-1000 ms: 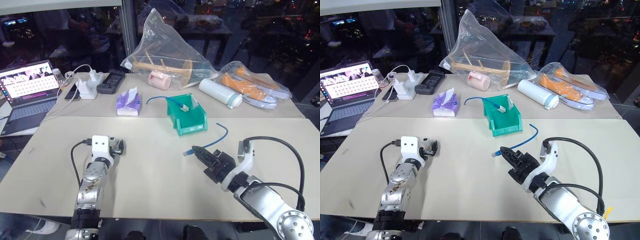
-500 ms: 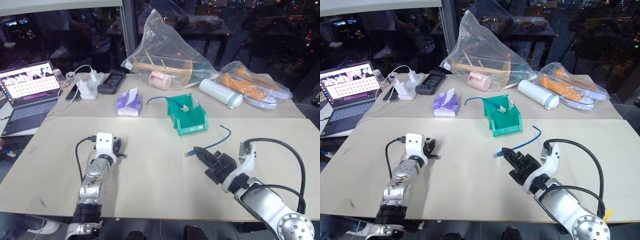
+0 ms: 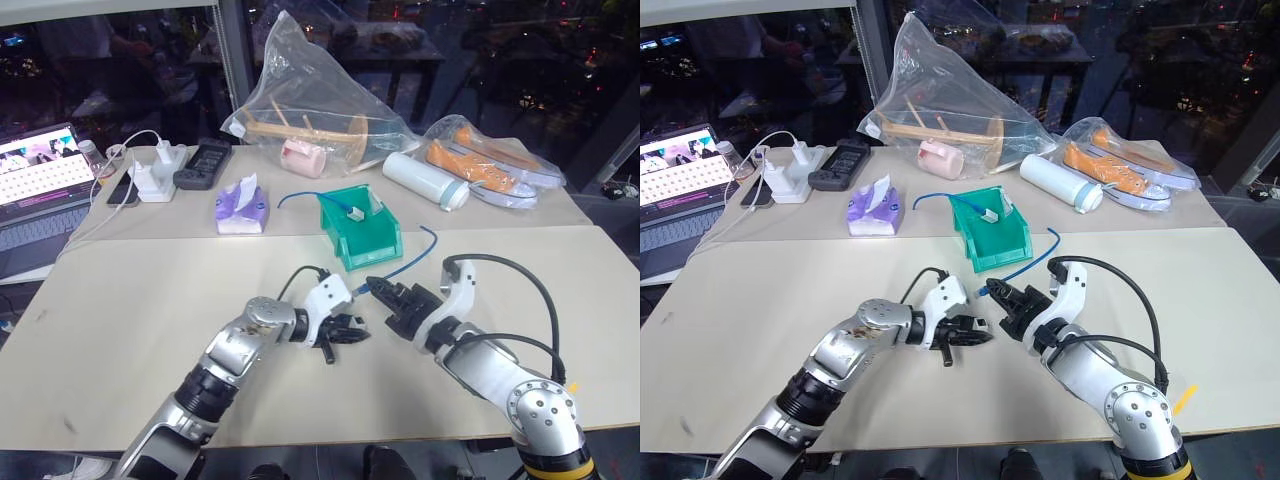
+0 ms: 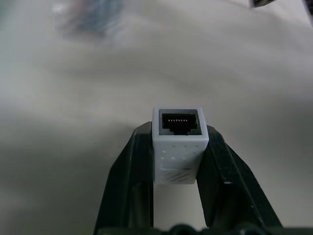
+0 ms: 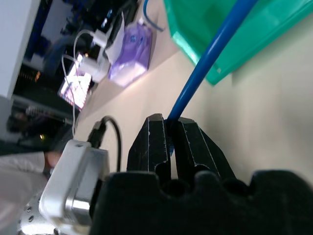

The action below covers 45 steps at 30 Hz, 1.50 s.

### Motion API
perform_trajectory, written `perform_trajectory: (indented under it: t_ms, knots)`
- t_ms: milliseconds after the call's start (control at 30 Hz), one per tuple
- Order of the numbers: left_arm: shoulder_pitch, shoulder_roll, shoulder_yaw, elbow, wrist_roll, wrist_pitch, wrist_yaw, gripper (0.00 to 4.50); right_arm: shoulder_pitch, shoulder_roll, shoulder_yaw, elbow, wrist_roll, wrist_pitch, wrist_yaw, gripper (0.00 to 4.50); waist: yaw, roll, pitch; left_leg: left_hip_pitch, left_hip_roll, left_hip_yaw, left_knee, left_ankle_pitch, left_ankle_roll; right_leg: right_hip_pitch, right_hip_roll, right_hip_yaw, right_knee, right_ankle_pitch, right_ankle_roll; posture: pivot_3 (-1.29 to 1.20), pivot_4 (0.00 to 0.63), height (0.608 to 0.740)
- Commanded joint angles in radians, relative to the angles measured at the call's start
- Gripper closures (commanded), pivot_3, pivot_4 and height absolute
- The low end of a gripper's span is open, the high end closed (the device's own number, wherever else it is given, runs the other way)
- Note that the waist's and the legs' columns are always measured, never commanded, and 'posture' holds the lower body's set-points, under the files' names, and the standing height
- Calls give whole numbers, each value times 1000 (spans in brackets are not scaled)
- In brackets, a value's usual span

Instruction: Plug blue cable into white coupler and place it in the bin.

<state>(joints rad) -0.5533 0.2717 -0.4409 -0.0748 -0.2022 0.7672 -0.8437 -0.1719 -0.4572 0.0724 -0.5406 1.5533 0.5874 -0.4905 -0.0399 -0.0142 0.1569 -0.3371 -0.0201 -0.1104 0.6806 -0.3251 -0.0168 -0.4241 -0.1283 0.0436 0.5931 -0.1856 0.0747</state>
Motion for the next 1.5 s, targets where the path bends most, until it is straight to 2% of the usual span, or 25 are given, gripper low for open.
perform_trajectory:
  t_ms: [33,433,1500]
  knots:
    - [-21,-13,0,-27,1,55,36,3817,22,-16,-14,-46,10,39,-23,4500,2,0,0,0,0,0,0,0,0,0,0,0,0,0,0,0,150,740]
    - [-12,-24,3,-40,-33,125,52,3817,122,-59,-50,-93,28,74,-52,4500,5,0,0,1,0,0,0,0,0,0,0,0,0,0,0,0,150,740]
    - [-4,-3,11,-60,-58,132,50,3817,151,-44,-67,-111,33,69,-22,4500,22,0,0,1,0,0,1,0,-1,0,0,0,0,0,0,0,150,740]
